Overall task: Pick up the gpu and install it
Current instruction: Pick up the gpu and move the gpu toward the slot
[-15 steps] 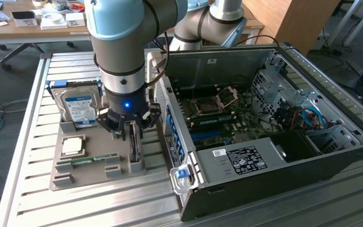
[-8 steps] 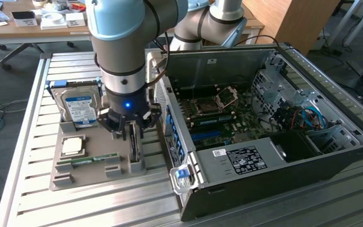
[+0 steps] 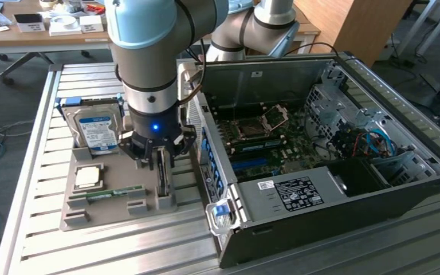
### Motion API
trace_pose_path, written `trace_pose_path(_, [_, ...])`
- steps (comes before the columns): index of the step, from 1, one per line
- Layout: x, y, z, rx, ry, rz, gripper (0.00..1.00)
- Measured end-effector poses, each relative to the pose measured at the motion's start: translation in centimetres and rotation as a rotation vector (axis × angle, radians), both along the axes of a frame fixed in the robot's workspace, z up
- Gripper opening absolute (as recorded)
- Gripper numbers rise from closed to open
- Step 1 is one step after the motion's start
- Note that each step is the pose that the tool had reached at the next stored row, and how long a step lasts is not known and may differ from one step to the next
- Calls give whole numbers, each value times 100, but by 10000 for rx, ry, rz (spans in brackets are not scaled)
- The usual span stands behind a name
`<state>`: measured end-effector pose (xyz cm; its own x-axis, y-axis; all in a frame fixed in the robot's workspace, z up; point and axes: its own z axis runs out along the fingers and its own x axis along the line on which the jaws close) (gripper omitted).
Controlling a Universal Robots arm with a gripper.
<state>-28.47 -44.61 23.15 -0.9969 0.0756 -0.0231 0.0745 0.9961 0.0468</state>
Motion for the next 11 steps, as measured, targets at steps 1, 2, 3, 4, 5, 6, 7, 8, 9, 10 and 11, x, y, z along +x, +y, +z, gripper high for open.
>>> trace_pose_path(1, [0, 0, 0, 0, 0, 0, 47])
trace_pose_path(2, [0, 0, 0, 0, 0, 0, 47])
trace_pose_path(3, [0, 0, 0, 0, 0, 0, 47])
trace_pose_path(4, [0, 0, 0, 0, 0, 0, 47])
trace_pose_path(5, [0, 0, 0, 0, 0, 0, 47])
trace_pose_path(6, [0, 0, 0, 0, 0, 0, 46])
trace_pose_path(7, [0, 0, 0, 0, 0, 0, 46])
trace_pose_path(8, [0, 0, 0, 0, 0, 0, 46])
trace_pose_path(9, [0, 0, 0, 0, 0, 0, 39])
trace_pose_path(10, [0, 0, 0, 0, 0, 0, 39])
trace_pose_path(11, [0, 0, 0, 0, 0, 0, 39])
